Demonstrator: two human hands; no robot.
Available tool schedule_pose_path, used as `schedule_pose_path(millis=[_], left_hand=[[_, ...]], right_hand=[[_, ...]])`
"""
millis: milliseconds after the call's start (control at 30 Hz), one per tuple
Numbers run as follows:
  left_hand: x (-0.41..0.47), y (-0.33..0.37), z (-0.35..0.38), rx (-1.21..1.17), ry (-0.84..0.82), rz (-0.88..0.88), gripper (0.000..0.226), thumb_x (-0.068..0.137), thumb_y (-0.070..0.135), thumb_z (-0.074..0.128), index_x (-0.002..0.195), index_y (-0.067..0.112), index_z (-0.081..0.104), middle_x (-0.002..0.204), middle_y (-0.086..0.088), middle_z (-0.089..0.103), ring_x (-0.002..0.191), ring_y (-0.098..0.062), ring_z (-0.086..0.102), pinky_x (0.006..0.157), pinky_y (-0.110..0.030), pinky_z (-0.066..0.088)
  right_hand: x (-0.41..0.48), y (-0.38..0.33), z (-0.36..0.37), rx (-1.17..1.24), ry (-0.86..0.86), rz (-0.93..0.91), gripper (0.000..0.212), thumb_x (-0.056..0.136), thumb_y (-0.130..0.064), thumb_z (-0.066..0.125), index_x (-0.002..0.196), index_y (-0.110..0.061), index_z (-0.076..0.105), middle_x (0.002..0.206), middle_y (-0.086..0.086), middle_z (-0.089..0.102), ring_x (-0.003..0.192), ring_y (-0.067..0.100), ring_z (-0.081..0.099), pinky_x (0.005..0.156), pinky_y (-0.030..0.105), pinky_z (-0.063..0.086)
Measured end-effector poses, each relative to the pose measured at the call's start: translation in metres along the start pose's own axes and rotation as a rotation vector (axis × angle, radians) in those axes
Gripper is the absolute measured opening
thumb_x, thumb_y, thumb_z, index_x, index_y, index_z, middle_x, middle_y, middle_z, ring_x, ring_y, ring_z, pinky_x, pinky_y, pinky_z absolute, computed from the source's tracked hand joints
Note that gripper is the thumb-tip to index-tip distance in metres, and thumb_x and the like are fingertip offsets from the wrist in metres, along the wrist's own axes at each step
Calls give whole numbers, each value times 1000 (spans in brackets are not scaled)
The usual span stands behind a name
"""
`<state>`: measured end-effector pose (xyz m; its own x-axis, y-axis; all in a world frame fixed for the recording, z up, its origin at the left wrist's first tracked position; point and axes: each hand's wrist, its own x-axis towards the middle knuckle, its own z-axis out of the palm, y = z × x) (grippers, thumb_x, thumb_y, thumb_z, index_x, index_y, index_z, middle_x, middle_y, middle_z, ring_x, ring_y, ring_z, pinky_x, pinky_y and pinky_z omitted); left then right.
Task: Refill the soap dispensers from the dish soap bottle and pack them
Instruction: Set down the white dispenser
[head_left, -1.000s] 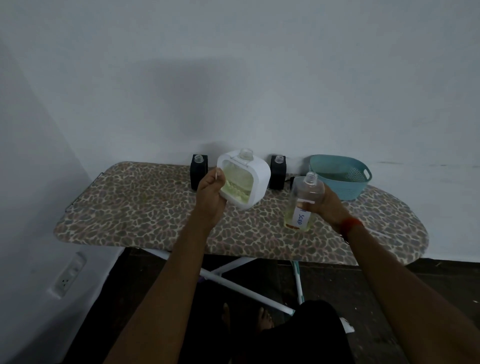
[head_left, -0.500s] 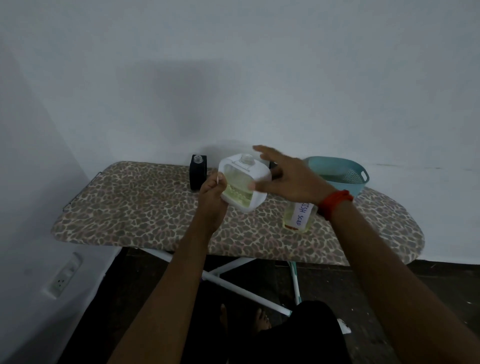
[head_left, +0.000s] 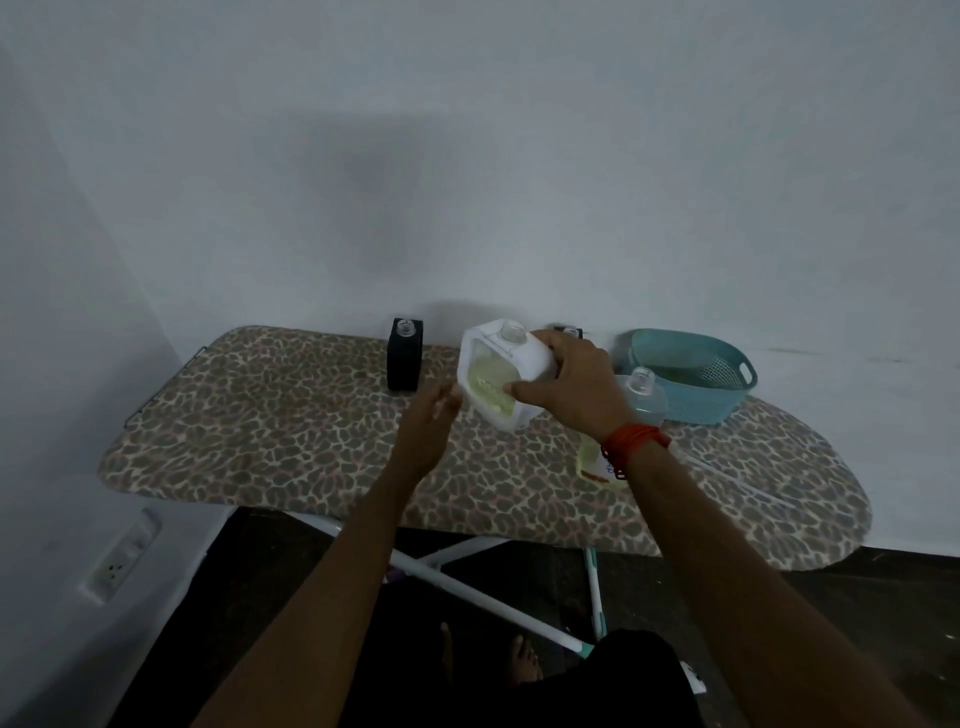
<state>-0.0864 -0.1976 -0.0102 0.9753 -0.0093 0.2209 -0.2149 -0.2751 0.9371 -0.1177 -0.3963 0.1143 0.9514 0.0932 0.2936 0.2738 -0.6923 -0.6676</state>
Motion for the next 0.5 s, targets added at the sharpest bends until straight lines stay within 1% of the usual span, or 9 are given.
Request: schedule_pose_path(millis=[33,67,100,133,200,300,333,400,500], left_hand=[[3,-15,1,184,-4,-26,57,93,60,48,126,14,59,126,-7,61,114,-19,57,102,-41,44],[5,-32,2,344,-5,-62,56,95,48,53,137,12,51,140,-10,52,129,-23,48,111,-40,35],[5,-48,3,474,-1,-89,58,97,36,56,145,9,41,151,-11,40,139,-25,36,117,-38,25],[5,-62,4,572,-7,-85,62,97,30,55,149,7,32,156,-13,31,145,-26,27,119,-37,18],[5,-81,5,728,-66,-73,70,97,34,52,152,4,23,160,-15,22,148,-28,18,122,-38,12],[8,-87,10,819,-107,-119,78,96,47,43,155,6,13,163,-11,11,150,-26,7,123,-41,4],[9,-87,12,845,-116,-122,78,96,49,40,155,7,11,163,-10,8,151,-26,4,123,-42,2],[9,-85,14,877,-132,-135,78,97,51,37,155,8,8,164,-9,4,151,-26,1,122,-40,-2],[8,-86,14,869,-132,-149,79,97,53,35,156,9,6,164,-8,2,151,-24,-1,121,-38,-6]], right_hand=[[6,3,3,-1,27,20,63,70,-29,89,126,-14,65,115,-1,67,95,7,56,67,4,38],[11,6,7,7,55,42,61,70,-28,89,124,-14,65,114,0,68,95,9,56,70,9,41],[17,8,11,16,82,67,60,70,-27,89,123,-13,64,113,1,67,95,10,56,73,16,45],[23,10,17,27,104,96,60,70,-26,88,123,-12,64,112,1,67,94,11,56,74,21,46],[36,14,32,39,139,153,60,71,-26,87,124,-12,63,110,0,65,94,11,55,75,25,46],[58,24,61,44,163,194,63,72,-31,85,127,-12,61,116,4,68,100,19,62,79,31,52],[66,28,71,40,176,205,63,73,-32,84,128,-12,60,117,6,68,103,23,64,81,31,52],[80,32,87,30,204,222,61,76,-31,82,129,-11,59,118,7,67,107,26,63,81,28,47],[99,37,104,60,238,248,59,78,-29,81,129,-10,58,118,9,67,106,26,63,76,26,43]])
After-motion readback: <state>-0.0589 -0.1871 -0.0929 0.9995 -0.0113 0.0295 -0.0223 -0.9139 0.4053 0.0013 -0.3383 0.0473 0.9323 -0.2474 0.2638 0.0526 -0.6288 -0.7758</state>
